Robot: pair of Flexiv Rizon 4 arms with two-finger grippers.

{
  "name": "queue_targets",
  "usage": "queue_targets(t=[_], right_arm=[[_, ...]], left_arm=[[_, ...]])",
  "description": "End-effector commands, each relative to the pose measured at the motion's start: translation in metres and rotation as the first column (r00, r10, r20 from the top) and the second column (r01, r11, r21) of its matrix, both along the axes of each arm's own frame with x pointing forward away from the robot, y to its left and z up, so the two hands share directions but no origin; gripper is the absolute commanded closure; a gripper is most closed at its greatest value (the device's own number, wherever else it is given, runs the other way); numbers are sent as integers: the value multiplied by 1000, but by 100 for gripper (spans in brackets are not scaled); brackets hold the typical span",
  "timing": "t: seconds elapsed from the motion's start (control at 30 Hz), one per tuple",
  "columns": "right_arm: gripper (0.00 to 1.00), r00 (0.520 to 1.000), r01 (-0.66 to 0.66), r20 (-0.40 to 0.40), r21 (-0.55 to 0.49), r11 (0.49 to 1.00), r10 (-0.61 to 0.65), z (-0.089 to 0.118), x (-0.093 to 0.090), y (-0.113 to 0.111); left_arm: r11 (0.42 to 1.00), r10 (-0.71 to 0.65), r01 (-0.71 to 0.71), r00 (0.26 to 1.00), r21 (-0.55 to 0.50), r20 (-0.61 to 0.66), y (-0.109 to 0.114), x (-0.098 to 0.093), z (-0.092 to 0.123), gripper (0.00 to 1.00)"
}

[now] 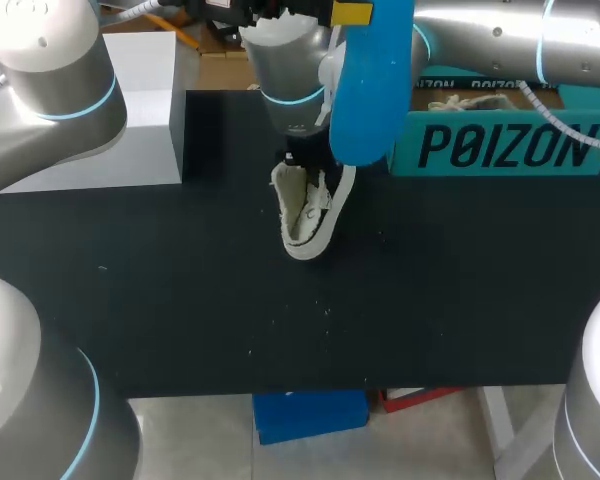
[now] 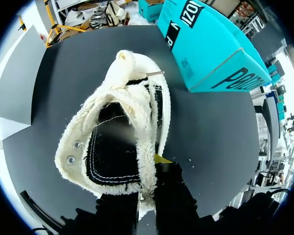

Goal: Take the shoe out of the shoebox, open the shoe tongue, remove and reinsert the insole, then place the shoe into the shoebox

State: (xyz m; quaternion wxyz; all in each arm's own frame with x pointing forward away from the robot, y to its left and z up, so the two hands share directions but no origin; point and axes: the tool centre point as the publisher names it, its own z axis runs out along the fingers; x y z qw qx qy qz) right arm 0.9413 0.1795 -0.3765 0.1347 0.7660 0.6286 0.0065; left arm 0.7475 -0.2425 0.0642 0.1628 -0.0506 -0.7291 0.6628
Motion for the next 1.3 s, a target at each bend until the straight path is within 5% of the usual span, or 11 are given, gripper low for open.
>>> queue_targets(t=[0.03,0.4,0.43,0.47,0.5,0.8,1.0,1.13,1.3], right_arm=[[100,999,-24,29,3,1000,24,-2,-4,1],[100,994,-80,71,17,997,79,-1,-5,2],[73,994,-86,71,22,996,84,-1,-6,2],[13,994,-91,65,22,996,89,-2,-7,1],[0,994,-91,64,23,996,89,-3,-7,0],[0,994,-88,66,94,992,82,9,-17,-18],[0,996,-62,71,238,969,47,33,-23,-32],[0,998,-50,65,411,910,25,50,-25,-40],[0,992,-101,118,632,768,33,74,-28,-45]], left_arm=[[1000,2,-2,1000,-2,2,-1,0,-1,100],[1000,2,-2,1000,-2,2,-1,0,-1,100],[1000,2,-2,1000,-2,2,-1,0,-1,100],[1000,2,-2,1000,-2,2,-1,0,-1,100],[1000,2,-2,1000,-2,2,-1,0,-1,100],[1000,2,-2,1000,-2,2,-1,0,-1,100],[1000,2,-2,1000,-2,2,-1,0,-1,100],[1000,2,-2,1000,-2,2,-1,0,-1,100],[1000,2,-2,1000,-2,2,-1,0,-1,100]])
